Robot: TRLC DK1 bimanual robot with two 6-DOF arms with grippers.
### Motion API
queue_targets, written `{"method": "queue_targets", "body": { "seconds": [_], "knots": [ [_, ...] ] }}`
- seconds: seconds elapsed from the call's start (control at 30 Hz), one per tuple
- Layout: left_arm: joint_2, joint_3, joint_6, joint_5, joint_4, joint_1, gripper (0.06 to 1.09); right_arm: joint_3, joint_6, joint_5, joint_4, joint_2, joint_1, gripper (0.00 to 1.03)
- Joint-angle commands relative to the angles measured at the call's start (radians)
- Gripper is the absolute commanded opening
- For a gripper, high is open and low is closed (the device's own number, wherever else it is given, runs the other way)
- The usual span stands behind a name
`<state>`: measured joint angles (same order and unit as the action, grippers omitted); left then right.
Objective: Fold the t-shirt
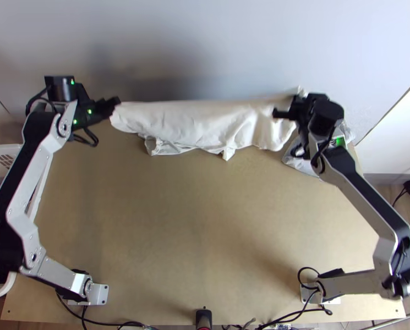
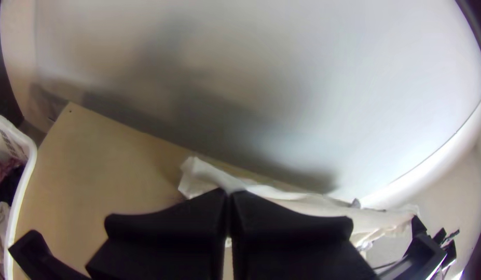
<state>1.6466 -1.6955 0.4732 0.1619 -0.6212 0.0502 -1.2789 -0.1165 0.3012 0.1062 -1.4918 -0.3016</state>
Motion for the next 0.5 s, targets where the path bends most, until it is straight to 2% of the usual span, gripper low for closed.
{"method": "queue_targets", "body": {
  "seconds": [0.0, 0.17, 0.27, 0.37, 0.47],
  "knots": [
    [-0.159, 0.224, -0.058, 0.087, -0.045, 0.096, 0.11, 0.161, -0.014, -0.057, -0.112, 0.125, -0.071, 0.05],
    [-0.237, 0.39, -0.094, 0.153, -0.107, 0.229, 0.11, 0.274, -0.077, -0.097, -0.201, 0.197, -0.14, 0.04],
    [-0.278, 0.471, -0.12, 0.154, -0.107, 0.293, 0.11, 0.363, -0.087, -0.102, -0.238, 0.255, -0.212, 0.05],
    [-0.3, 0.494, -0.137, 0.162, -0.121, 0.307, 0.11, 0.44, -0.089, -0.109, -0.284, 0.318, -0.268, 0.05],
    [-0.298, 0.502, -0.169, 0.165, -0.175, 0.309, 0.11, 0.484, -0.095, -0.154, -0.364, 0.369, -0.304, 0.05]
  ]
}}
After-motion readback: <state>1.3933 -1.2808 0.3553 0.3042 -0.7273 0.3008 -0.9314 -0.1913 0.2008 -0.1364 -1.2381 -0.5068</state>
